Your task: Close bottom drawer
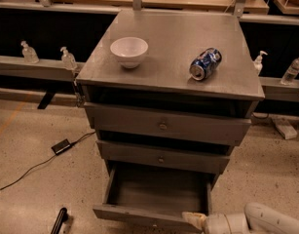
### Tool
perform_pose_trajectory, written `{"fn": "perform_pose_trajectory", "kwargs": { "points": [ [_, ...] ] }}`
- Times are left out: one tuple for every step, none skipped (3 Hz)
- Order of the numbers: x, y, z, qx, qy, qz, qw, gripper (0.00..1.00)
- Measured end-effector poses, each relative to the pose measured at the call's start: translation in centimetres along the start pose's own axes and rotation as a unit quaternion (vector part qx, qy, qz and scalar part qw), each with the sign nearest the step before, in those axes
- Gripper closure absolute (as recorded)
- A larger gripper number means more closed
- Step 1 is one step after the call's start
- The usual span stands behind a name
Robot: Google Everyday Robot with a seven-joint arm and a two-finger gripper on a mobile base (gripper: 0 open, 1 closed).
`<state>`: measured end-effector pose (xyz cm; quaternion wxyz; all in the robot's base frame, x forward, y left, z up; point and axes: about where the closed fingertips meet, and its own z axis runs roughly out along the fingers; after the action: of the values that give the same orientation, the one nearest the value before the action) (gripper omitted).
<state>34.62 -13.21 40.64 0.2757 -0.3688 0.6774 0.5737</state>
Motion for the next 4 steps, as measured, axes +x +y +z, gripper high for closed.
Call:
{"fn": "perform_pose_trajectory", "kwargs": {
  "points": [
    [4.5, -1.2, 2.3, 0.016, 0.025, 0.036, 0.9989, 0.00],
    [9.2, -1.7, 4.9, 0.045, 0.062, 0.076, 0.9942, 0.00],
    [10.1, -2.3, 5.4, 0.060, 0.070, 0.080, 0.9926, 0.00],
    [10.1, -2.3, 5.4, 0.060, 0.070, 0.080, 0.9926, 0.00]
  ]
}}
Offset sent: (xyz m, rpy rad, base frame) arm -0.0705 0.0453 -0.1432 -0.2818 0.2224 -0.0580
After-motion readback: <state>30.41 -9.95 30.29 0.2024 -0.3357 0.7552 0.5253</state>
